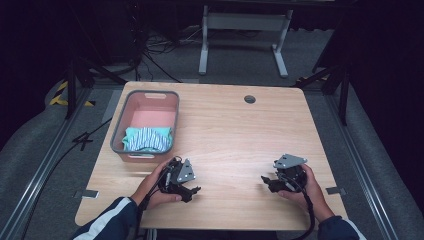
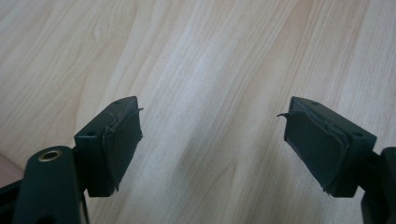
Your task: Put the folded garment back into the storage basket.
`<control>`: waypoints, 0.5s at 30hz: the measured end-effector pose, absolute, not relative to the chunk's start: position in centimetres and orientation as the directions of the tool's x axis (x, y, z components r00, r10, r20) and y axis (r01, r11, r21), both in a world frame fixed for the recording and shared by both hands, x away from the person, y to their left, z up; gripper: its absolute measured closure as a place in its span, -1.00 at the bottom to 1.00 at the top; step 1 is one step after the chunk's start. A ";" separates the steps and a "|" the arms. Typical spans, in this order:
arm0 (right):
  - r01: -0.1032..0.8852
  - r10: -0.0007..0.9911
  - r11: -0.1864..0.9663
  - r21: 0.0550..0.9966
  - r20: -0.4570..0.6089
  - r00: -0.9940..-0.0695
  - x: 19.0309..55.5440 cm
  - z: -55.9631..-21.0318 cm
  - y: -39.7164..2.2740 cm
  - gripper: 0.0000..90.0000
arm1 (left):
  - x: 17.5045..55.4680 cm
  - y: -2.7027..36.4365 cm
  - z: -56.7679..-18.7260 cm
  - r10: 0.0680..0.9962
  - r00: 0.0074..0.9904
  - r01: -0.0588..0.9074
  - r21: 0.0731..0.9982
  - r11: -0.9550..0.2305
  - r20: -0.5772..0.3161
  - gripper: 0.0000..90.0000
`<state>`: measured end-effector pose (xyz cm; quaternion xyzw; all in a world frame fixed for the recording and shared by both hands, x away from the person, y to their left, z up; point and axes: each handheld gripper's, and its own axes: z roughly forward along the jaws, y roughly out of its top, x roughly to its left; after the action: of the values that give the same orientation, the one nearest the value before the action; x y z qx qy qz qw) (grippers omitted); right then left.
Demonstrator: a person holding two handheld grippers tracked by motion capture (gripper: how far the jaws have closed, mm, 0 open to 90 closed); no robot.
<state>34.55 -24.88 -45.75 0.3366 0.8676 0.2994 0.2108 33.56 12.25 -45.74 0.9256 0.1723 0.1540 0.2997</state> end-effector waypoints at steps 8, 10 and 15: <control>0.498 0.754 0.533 0.684 -0.115 -0.647 33.5 -47.5 -27.7 -0.42 | 33.6 12.8 -46.6 0.402 0.905 0.247 0.598 -0.763 0.138 -0.61; 0.499 0.759 0.521 0.693 -0.108 -0.642 33.4 -47.6 -28.0 -0.42 | 33.5 12.8 -46.8 0.401 0.908 0.254 0.600 -0.759 0.122 -0.61; 0.527 0.789 0.442 0.726 -0.035 -0.613 32.8 -48.3 -29.7 -0.49 | 33.8 13.3 -47.5 0.412 0.910 0.288 0.637 -0.715 0.050 -0.63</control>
<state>32.75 -29.74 -48.25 0.3974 0.8279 0.3483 0.1883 33.80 13.32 -47.48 0.9212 0.1900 0.0944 0.3263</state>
